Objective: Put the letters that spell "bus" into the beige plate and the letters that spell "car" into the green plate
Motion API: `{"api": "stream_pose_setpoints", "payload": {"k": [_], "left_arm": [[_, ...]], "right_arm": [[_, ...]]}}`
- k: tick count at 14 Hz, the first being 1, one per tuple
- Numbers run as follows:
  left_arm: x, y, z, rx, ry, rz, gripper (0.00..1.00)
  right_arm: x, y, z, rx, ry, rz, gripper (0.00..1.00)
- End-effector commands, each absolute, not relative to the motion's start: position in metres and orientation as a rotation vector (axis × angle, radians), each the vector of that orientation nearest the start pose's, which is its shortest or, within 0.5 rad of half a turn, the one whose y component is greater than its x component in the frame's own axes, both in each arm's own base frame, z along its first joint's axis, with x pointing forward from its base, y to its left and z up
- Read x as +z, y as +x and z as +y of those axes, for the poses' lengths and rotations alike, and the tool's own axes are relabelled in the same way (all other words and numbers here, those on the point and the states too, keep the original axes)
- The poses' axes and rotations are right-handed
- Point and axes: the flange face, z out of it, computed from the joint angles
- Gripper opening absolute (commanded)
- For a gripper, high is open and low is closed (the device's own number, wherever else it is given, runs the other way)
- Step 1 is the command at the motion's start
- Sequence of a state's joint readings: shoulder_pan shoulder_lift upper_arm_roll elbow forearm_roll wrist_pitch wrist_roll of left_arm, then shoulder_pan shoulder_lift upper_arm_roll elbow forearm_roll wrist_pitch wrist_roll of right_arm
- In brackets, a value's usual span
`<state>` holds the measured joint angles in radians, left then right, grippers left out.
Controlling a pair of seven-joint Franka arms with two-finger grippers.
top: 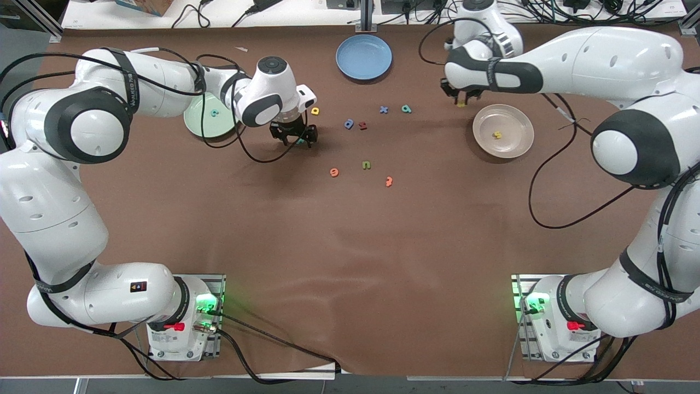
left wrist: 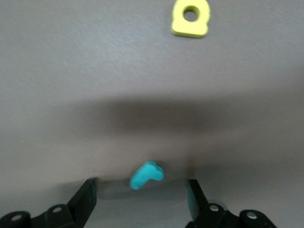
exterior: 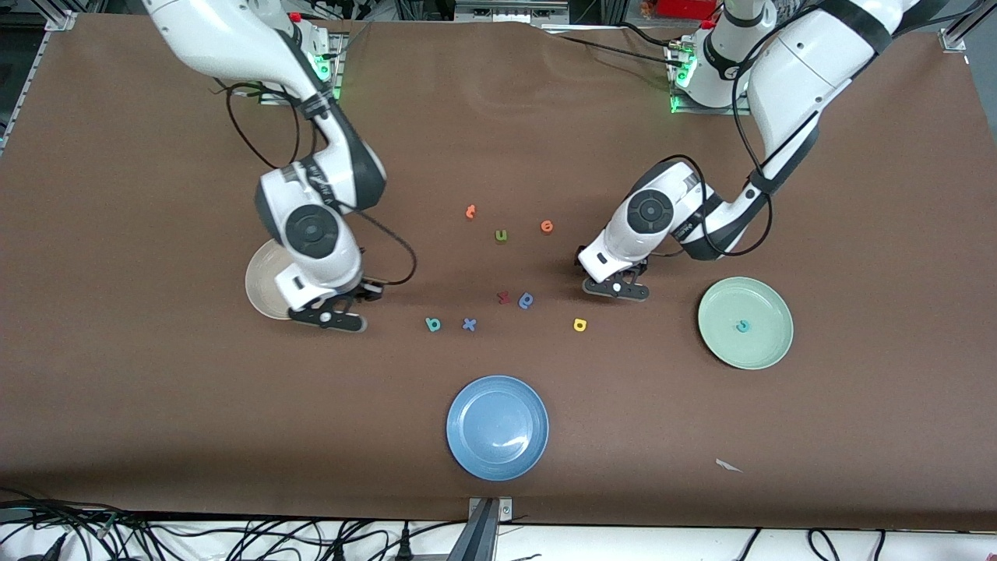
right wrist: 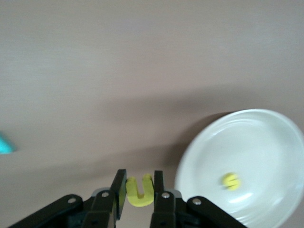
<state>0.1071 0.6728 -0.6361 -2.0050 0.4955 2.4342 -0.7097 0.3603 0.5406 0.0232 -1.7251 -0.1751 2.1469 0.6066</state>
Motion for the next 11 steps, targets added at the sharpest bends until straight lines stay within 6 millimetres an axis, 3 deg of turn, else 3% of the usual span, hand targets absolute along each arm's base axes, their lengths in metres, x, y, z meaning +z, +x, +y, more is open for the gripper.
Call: {"api": "stream_pose_setpoints", "payload": {"k": [1,2,5,6,7,8,11], "left_arm": [[0.182,0.507,-0.301,0.084,-3.145,0.181,0.73],[0.183,0.508,-0.300,0.079,-3.145,0.179,0.71],[0.185,0.513,-0.301,0.057,-3.143,0.186,0.69],[0.185,0.515,-0.300,0.044,-3.135,0.195,0.69],[0.185,0.516,-0.301,0.028,-3.131,0.180,0.68],[0.183,0.518,-0.302,0.008,-3.123,0.166,0.67],[0.178,0.518,-0.302,-0.011,-3.109,0.154,0.63]], "right_arm": [[0.246,0.603,0.182,0.178,-3.325,0.104,0.09],[0.238,0.602,0.157,0.214,-3.325,0.070,0.09],[0.209,0.591,0.111,0.226,-3.314,-0.009,0.12],[0.202,0.589,0.094,0.204,-3.317,-0.020,0.29],[0.198,0.586,0.091,0.199,-3.314,-0.037,0.77],[0.200,0.587,0.090,0.189,-3.314,-0.030,0.94],[0.221,0.591,0.106,0.133,-3.303,0.006,0.98]]}}
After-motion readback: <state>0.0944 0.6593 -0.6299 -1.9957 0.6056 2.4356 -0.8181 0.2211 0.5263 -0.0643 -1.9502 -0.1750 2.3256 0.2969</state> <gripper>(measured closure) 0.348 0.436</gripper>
